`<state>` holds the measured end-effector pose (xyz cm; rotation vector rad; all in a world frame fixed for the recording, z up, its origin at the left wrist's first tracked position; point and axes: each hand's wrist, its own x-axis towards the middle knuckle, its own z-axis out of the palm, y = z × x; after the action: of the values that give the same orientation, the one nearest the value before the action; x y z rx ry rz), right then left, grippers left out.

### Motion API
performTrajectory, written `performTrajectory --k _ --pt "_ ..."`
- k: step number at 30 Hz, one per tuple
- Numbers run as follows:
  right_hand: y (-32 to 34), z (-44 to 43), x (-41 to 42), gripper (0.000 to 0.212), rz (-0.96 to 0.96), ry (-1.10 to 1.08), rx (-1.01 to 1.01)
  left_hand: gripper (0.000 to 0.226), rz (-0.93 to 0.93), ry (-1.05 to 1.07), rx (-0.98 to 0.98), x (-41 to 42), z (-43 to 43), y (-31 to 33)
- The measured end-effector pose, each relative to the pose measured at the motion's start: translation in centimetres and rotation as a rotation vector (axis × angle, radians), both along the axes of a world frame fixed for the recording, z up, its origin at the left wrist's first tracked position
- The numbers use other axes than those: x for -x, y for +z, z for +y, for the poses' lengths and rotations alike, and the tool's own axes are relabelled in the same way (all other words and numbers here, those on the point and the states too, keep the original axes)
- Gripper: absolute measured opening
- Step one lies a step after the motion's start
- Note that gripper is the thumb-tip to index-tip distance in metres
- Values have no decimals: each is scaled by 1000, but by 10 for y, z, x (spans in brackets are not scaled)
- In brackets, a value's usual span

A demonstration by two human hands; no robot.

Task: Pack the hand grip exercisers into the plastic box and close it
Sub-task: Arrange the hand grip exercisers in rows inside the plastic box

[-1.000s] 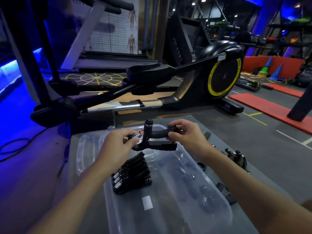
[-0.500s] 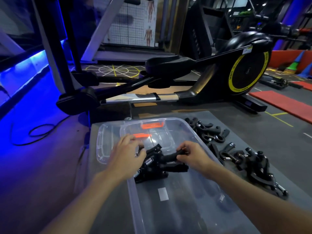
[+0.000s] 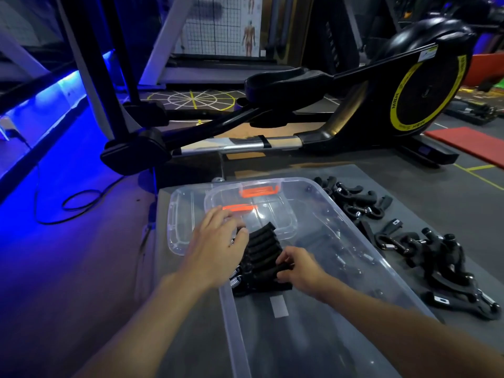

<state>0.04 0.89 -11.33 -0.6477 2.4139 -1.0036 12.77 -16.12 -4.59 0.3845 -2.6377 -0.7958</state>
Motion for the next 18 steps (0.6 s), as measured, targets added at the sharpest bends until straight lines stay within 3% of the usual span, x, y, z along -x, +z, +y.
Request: performTrajectory --k 8,18 --pt "-7 6 5 36 272 65 -165 58 23 7 31 2 -1 -4" --pt "-8 7 5 40 265 56 -143 48 2 1 23 1 0 -1"
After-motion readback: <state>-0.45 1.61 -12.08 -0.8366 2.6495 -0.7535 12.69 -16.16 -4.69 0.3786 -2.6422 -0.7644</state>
